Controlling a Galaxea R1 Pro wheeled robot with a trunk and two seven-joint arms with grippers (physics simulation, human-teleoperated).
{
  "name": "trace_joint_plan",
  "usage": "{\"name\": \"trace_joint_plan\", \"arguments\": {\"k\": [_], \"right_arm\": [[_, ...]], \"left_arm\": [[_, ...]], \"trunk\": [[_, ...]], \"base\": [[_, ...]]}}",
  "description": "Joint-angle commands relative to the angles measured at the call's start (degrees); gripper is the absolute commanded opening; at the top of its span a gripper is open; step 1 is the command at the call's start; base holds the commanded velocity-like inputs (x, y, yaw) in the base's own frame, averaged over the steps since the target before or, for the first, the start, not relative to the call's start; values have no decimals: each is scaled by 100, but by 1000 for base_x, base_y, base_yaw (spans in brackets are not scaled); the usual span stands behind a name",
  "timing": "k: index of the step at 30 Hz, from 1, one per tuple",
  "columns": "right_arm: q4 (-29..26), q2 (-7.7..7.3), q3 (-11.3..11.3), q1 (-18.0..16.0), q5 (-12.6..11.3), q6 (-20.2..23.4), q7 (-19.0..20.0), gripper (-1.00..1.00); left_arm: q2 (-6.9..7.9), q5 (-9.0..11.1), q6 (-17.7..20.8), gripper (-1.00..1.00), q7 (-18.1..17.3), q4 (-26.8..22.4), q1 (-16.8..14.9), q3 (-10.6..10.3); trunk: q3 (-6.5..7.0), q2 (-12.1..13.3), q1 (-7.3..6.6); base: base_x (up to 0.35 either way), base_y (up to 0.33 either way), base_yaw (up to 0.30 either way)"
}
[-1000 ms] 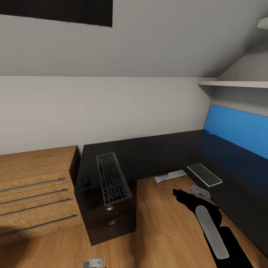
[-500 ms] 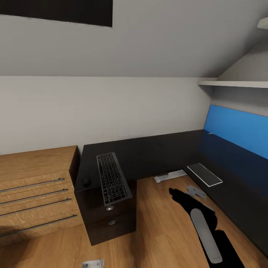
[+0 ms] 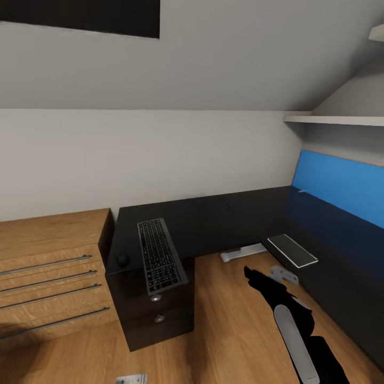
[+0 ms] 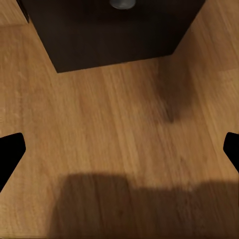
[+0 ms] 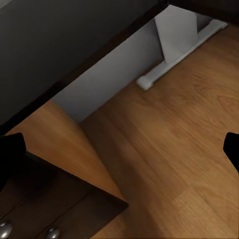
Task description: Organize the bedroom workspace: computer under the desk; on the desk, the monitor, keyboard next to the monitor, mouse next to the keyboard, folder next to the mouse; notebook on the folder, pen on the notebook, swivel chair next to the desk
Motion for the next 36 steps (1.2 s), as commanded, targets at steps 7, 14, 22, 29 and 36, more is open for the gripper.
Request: {"name": "trace_joint_plan", "arguments": {"k": [7,14,22,29,36], "right_arm": [[-8,-1,5,-5,168,-194,170,100],[-8,-4,5,-5,331,-195,1660,100],[-8,-3,-3,-3,332,-198,1658,100],[6,-59,-16,-5,370,-210,1642,100],[130,-79,-574,-94,444,-560,1603,100]], "left_arm": [[8,48,23,100,59,40,3,-17],[8,47,23,100,60,52,3,-17],[8,47,28,100,61,58,3,-16],[1,47,32,100,61,58,3,-16],[-1,48,32,100,59,58,1,-16]], "trunk": [[-5,-3,0],[-5,-3,0],[-5,-3,0],[-5,-3,0],[-5,-3,0]], "base": [[0,-277,185],[0,-308,224],[0,-197,43],[0,-11,2],[0,0,0]]}}
